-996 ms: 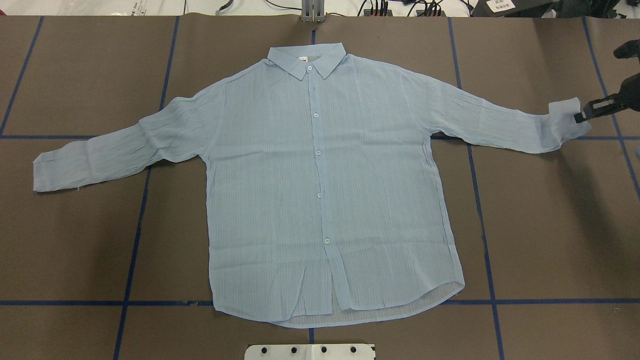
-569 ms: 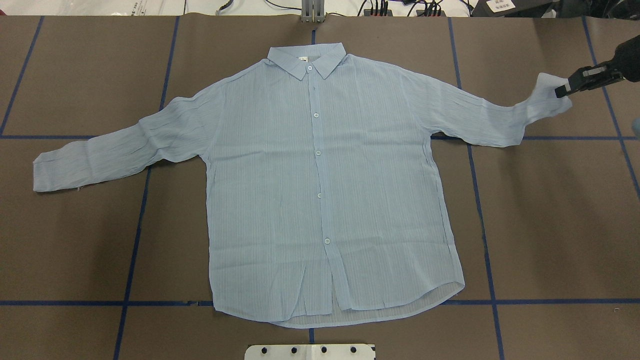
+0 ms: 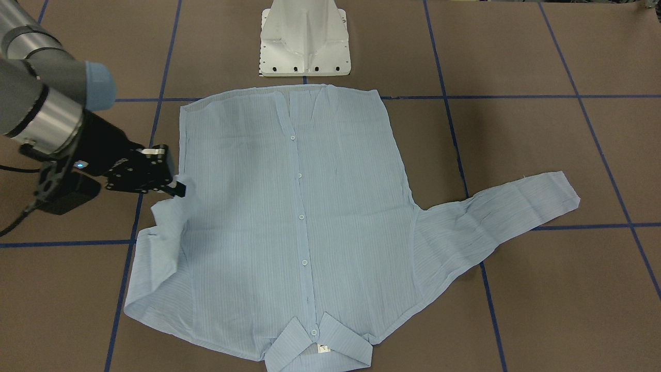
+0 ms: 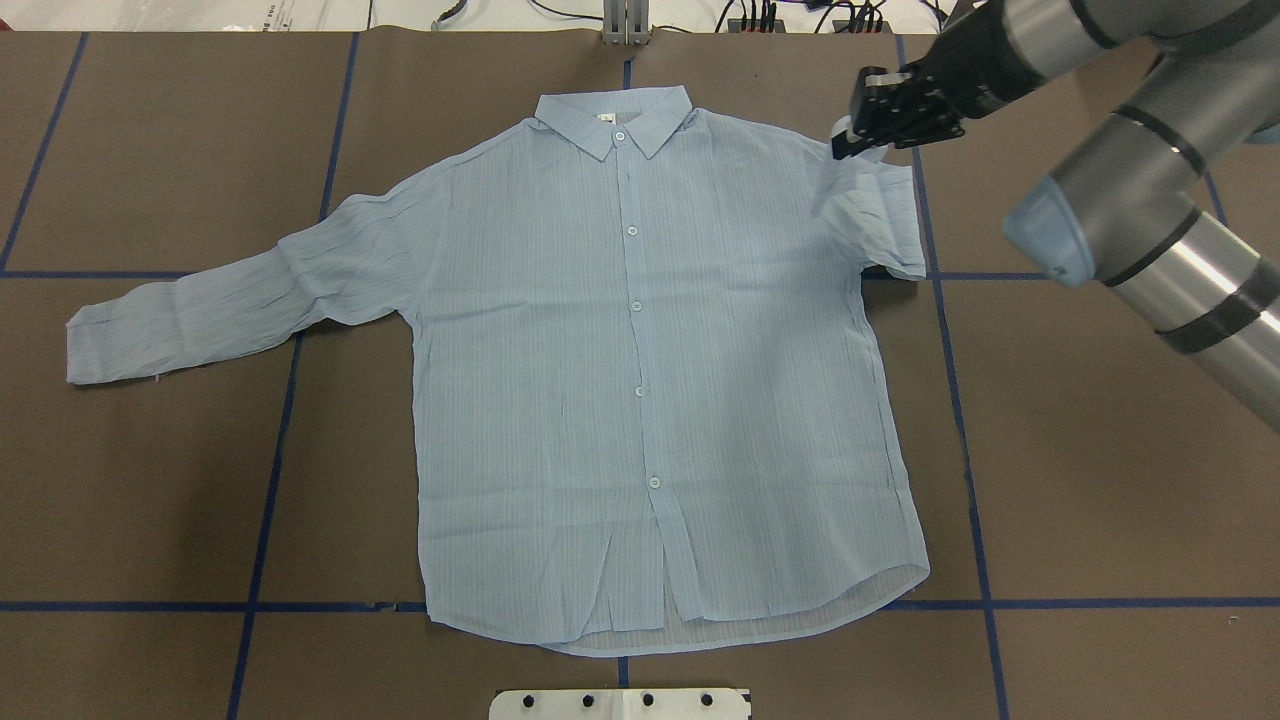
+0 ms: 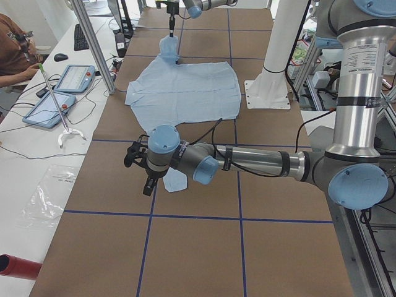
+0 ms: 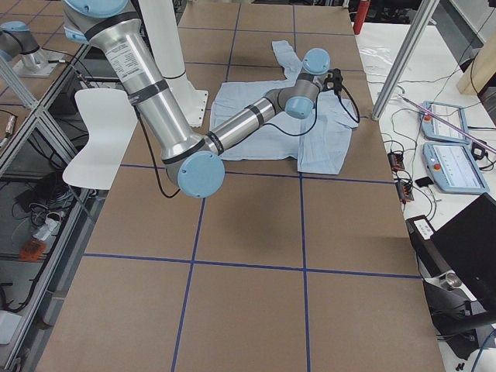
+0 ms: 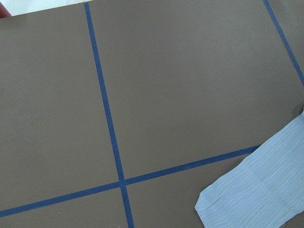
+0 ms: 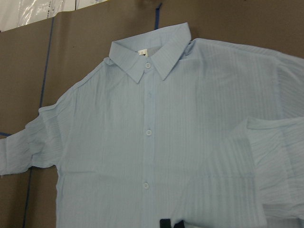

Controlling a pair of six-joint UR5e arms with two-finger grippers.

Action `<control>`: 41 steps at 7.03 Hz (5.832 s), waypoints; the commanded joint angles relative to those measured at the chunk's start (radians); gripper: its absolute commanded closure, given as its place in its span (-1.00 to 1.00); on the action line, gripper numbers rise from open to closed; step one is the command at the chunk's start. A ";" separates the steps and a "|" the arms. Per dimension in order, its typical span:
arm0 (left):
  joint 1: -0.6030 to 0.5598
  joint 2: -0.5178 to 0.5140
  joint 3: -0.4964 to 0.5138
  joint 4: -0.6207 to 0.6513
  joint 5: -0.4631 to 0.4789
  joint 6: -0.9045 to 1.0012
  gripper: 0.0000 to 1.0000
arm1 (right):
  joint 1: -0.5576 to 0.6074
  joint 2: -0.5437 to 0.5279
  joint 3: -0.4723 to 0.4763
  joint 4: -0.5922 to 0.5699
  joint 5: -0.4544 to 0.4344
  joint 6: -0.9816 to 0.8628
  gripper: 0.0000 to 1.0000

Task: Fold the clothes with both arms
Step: 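Fold the held sleeve across the shirt body toward the collar with the right gripper, then release the sleeve and raise the right gripper away from the shirt, then hold the right arm raised while the left gripper reaches the other cuff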

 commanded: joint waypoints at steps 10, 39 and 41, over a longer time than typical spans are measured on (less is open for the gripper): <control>0.001 -0.007 0.040 -0.002 0.000 0.002 -0.99 | -0.440 0.637 -0.737 -0.006 -0.589 -0.026 -1.00; 0.560 0.033 0.261 -0.631 0.488 -0.965 0.12 | -0.025 -0.050 0.117 -0.605 -0.257 -0.523 -1.00; 0.563 0.032 0.261 -0.631 0.488 -0.965 0.31 | -0.025 -0.063 0.115 -0.601 -0.260 -0.523 -1.00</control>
